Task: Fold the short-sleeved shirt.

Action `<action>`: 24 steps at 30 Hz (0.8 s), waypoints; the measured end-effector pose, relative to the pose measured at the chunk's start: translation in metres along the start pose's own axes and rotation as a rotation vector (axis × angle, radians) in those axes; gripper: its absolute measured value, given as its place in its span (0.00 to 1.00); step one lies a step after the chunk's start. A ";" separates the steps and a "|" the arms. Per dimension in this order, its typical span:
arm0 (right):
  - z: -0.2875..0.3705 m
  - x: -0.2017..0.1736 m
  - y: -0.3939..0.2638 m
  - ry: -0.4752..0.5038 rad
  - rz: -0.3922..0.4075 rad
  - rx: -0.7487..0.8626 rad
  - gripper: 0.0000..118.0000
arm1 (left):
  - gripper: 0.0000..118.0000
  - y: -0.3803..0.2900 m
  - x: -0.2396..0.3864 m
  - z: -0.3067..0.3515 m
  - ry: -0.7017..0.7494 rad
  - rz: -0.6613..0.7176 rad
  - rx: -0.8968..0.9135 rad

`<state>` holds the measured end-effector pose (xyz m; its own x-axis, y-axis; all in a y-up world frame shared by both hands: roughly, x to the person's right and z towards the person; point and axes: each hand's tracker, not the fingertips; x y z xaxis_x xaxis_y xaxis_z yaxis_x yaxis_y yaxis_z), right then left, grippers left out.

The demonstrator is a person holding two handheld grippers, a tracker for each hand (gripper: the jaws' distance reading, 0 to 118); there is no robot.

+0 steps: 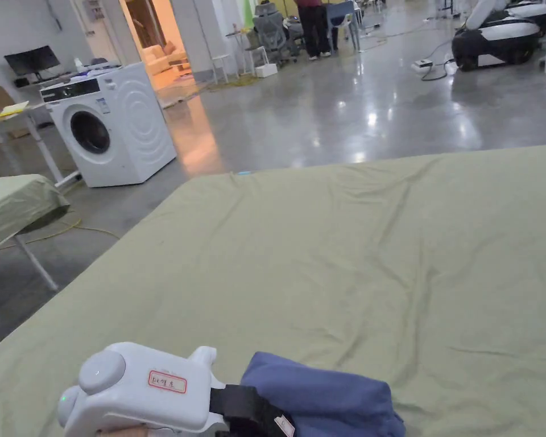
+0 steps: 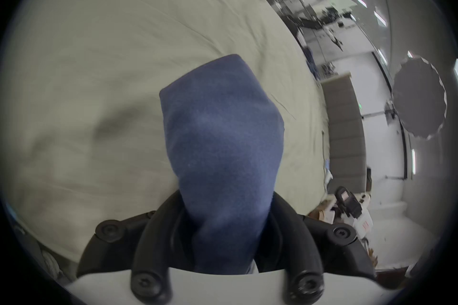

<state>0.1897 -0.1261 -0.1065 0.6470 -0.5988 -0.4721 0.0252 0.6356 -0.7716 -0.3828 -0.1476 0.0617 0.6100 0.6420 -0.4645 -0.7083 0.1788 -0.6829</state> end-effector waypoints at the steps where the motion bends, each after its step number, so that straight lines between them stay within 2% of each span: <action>1: -0.004 -0.010 0.003 -0.003 0.018 0.001 0.06 | 0.29 0.006 -0.018 0.015 0.014 0.037 0.025; 8: -0.045 -0.057 0.015 -0.002 0.087 -0.014 0.06 | 0.29 0.036 -0.131 0.097 0.130 0.196 0.138; 15: -0.076 -0.088 0.010 0.005 0.129 -0.063 0.06 | 0.30 0.051 -0.197 0.139 0.239 0.205 0.178; 16: -0.077 -0.090 0.008 0.003 0.135 -0.065 0.06 | 0.35 0.047 -0.193 0.139 0.265 0.192 0.202; 17: -0.077 -0.090 0.008 0.004 0.139 -0.070 0.06 | 0.53 0.045 -0.194 0.140 0.299 0.156 0.228; 18: -0.077 -0.091 0.008 0.006 0.141 -0.074 0.06 | 0.83 0.044 -0.194 0.142 0.342 0.139 0.237; 19: -0.075 -0.092 0.008 0.007 0.140 -0.074 0.06 | 0.83 0.044 -0.195 0.146 0.396 0.158 0.239; 21: -0.068 -0.091 0.010 0.011 0.147 -0.068 0.06 | 0.94 0.037 -0.188 0.158 0.539 0.169 0.292; 24: -0.054 -0.089 0.013 0.008 0.156 -0.037 0.06 | 0.92 0.023 -0.171 0.187 0.756 0.144 0.414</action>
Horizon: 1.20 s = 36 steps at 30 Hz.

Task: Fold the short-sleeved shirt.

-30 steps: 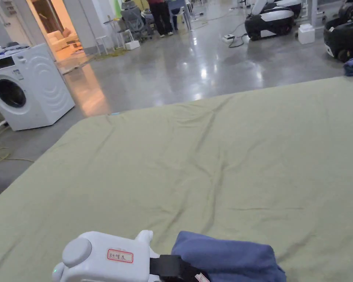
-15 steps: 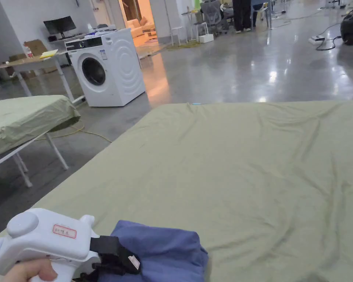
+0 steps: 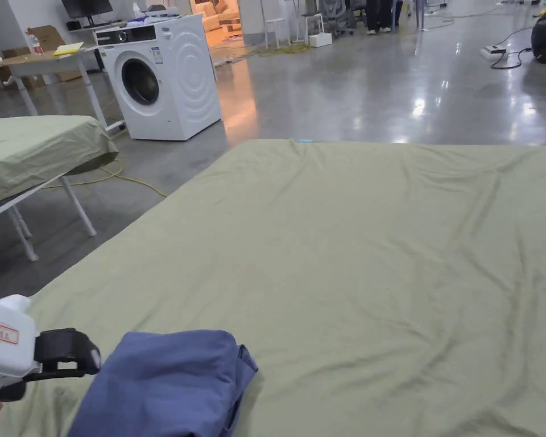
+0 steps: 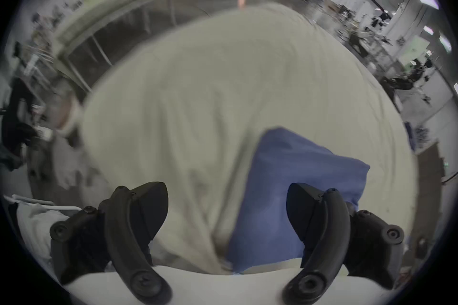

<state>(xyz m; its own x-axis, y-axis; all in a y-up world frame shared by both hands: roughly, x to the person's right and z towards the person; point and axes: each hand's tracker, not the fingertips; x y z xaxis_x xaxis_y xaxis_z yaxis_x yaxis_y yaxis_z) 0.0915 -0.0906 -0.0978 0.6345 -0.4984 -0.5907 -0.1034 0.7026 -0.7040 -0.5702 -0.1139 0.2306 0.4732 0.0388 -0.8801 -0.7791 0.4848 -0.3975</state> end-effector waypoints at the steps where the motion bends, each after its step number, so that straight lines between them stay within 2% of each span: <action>1: 0.007 0.003 0.000 0.007 -0.003 0.013 0.06 | 0.89 -0.005 0.001 0.015 0.000 -0.002 0.066; 2: 0.012 0.006 0.000 0.012 -0.010 0.021 0.06 | 0.82 -0.008 0.003 0.029 0.003 -0.007 0.098; 5: 0.029 0.013 -0.005 0.024 -0.023 0.046 0.06 | 0.17 -0.029 0.017 0.066 -0.152 0.028 0.120; 6: 0.035 0.016 -0.006 0.029 -0.029 0.054 0.06 | 0.12 -0.039 0.027 0.074 -0.216 0.050 0.090; 10: 0.061 0.033 -0.017 0.015 -0.030 0.088 0.06 | 0.12 -0.077 0.068 0.089 -0.464 0.093 -0.036; 12: 0.075 0.043 -0.021 0.009 -0.026 0.102 0.06 | 0.11 -0.097 0.095 0.094 -0.526 0.122 -0.063; 15: 0.098 0.059 -0.028 -0.022 -0.015 0.142 0.06 | 0.12 -0.129 0.154 0.113 -0.570 0.051 -0.041; 16: 0.105 0.065 -0.030 -0.046 0.002 0.159 0.06 | 0.12 -0.140 0.175 0.123 -0.520 -0.064 0.025; 18: 0.119 0.078 -0.034 -0.091 0.028 0.194 0.06 | 0.11 -0.165 0.221 0.142 -0.492 -0.199 0.116; 22: 0.140 0.102 -0.034 -0.150 0.052 0.259 0.06 | 0.11 -0.222 0.304 0.178 -0.430 -0.371 0.413; 25: 0.155 0.110 -0.033 -0.215 0.124 0.322 0.06 | 0.11 -0.266 0.350 0.191 -0.418 -0.468 0.572; 29: 0.167 0.112 -0.034 -0.331 0.206 0.397 0.06 | 0.11 -0.308 0.392 0.203 -0.417 -0.509 0.757; 31: 0.168 0.112 -0.038 -0.394 0.253 0.433 0.06 | 0.11 -0.323 0.405 0.203 -0.438 -0.468 0.837; 36: 0.162 0.105 -0.048 -0.526 0.344 0.544 0.06 | 0.11 -0.337 0.423 0.201 -0.462 -0.451 0.908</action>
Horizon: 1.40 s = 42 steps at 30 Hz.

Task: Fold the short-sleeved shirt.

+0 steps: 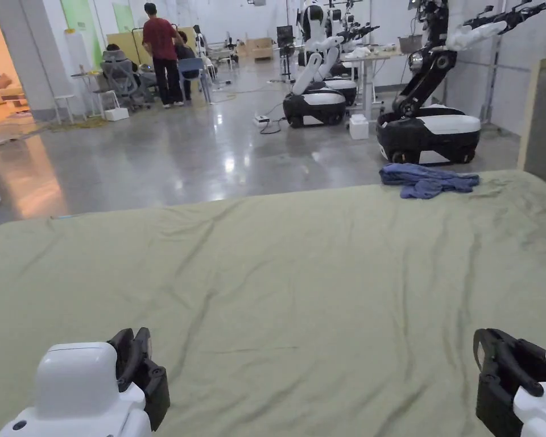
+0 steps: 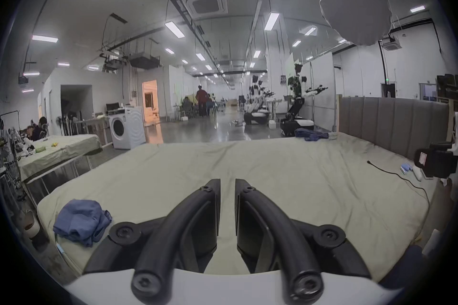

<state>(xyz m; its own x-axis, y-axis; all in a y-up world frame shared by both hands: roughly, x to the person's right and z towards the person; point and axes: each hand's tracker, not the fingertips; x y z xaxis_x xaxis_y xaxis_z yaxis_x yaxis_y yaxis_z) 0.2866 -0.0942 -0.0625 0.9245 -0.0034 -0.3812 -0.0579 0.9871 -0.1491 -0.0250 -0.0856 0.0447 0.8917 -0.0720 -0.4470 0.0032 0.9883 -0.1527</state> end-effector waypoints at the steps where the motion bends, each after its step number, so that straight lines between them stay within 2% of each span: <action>1: -0.001 -0.004 -0.001 -0.020 0.027 0.023 0.06 | 0.11 -0.001 0.002 0.002 0.022 -0.018 0.042; 4: -0.002 -0.016 -0.003 -0.056 0.088 0.083 0.06 | 0.11 0.001 0.006 0.006 0.053 -0.033 0.115; 15: -0.005 -0.043 0.000 -0.159 0.129 0.237 0.06 | 0.09 -0.008 0.012 0.004 0.094 -0.061 0.202; 19: -0.009 -0.050 0.001 -0.157 0.123 0.256 0.06 | 0.09 -0.009 0.008 0.009 0.100 -0.068 0.246; 24: -0.015 -0.059 0.002 -0.136 0.126 0.270 0.06 | 0.09 -0.008 -0.004 0.011 0.069 -0.003 0.270; 42: -0.010 -0.074 0.003 -0.131 0.127 0.293 0.05 | 0.05 -0.005 -0.007 0.012 0.064 -0.005 0.294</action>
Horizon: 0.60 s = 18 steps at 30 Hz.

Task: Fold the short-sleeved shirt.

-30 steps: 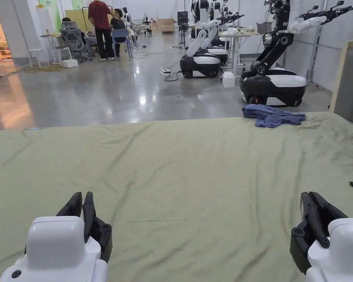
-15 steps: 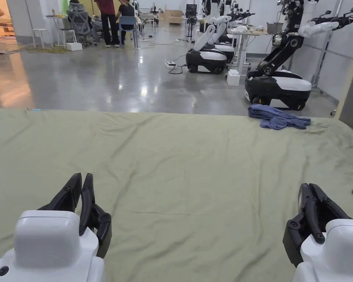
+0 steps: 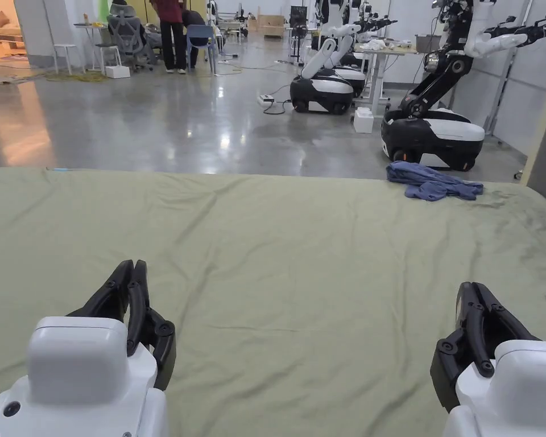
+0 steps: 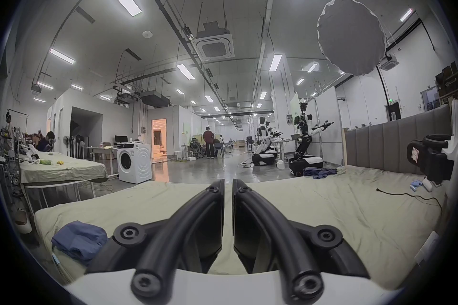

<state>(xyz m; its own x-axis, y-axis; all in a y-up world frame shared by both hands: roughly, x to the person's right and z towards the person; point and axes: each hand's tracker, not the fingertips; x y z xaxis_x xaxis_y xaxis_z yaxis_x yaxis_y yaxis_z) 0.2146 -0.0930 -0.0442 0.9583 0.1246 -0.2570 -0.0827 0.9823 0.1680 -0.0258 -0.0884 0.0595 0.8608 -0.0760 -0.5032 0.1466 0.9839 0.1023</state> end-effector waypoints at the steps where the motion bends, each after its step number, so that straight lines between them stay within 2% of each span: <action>1: 0.000 -0.001 0.001 -0.001 0.007 0.004 0.04 | 0.05 0.000 0.000 0.000 -0.001 -0.003 0.000; 8: 0.001 -0.003 0.003 -0.007 0.010 0.011 0.04 | 0.05 0.002 -0.001 0.001 0.003 0.004 0.003; 18: 0.001 -0.010 0.007 0.032 0.022 0.008 0.04 | 0.05 0.001 -0.002 0.000 0.003 0.015 -0.009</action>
<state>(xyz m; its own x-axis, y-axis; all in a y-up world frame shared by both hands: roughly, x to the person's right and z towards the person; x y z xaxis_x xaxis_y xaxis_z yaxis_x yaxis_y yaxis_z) 0.2050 -0.0878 -0.0399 0.9470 0.1509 -0.2834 -0.1014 0.9781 0.1819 -0.0276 -0.0877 0.0612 0.8615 -0.0609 -0.5041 0.1293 0.9864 0.1019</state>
